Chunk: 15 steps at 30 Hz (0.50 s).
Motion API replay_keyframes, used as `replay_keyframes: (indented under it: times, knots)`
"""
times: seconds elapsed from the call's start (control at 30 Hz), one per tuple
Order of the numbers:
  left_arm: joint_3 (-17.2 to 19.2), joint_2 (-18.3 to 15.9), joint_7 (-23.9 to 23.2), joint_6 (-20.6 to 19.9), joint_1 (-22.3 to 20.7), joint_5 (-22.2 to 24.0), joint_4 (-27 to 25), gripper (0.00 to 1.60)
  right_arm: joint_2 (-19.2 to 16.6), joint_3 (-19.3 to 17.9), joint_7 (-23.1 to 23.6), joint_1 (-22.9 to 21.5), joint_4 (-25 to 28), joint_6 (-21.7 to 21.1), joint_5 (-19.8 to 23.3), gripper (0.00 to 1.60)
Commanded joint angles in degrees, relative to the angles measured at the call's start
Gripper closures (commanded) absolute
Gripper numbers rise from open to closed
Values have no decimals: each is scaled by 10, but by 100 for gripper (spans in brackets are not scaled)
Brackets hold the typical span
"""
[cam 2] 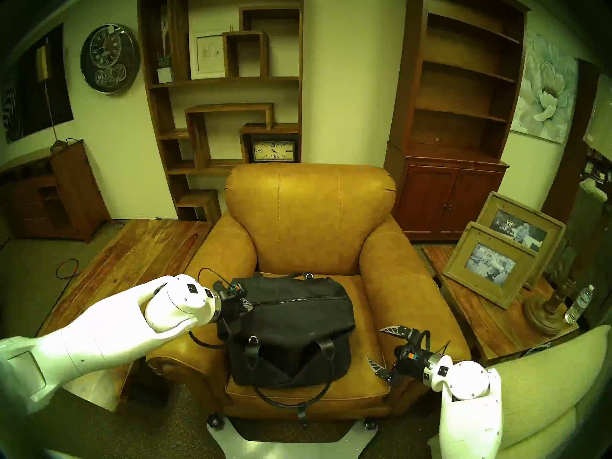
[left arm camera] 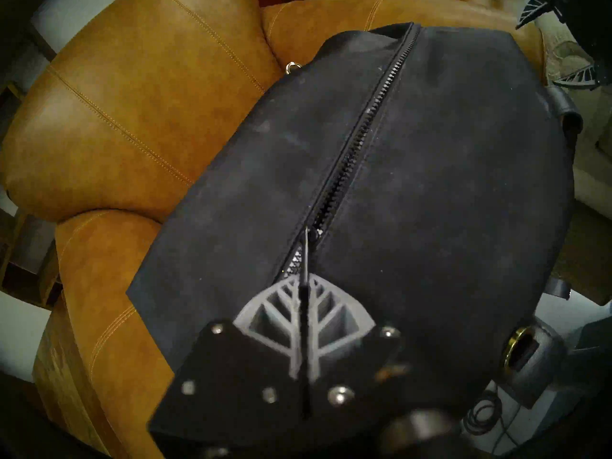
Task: Open a bag with a zipper
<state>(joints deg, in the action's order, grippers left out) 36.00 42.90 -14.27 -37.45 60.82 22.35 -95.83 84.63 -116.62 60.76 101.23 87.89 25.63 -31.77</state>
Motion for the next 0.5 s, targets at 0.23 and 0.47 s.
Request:
replay_keyframes:
  times: [0.23, 0.47]
  knots:
    - [27, -36, -77, -67, -65, 25, 4, 160, -3, 3, -1, -7, -22, 18, 10, 0]
    - [15, -52, -119, -98, -85, 20, 0, 160, -4, 3, 0, -10, -32, 26, 15, 0]
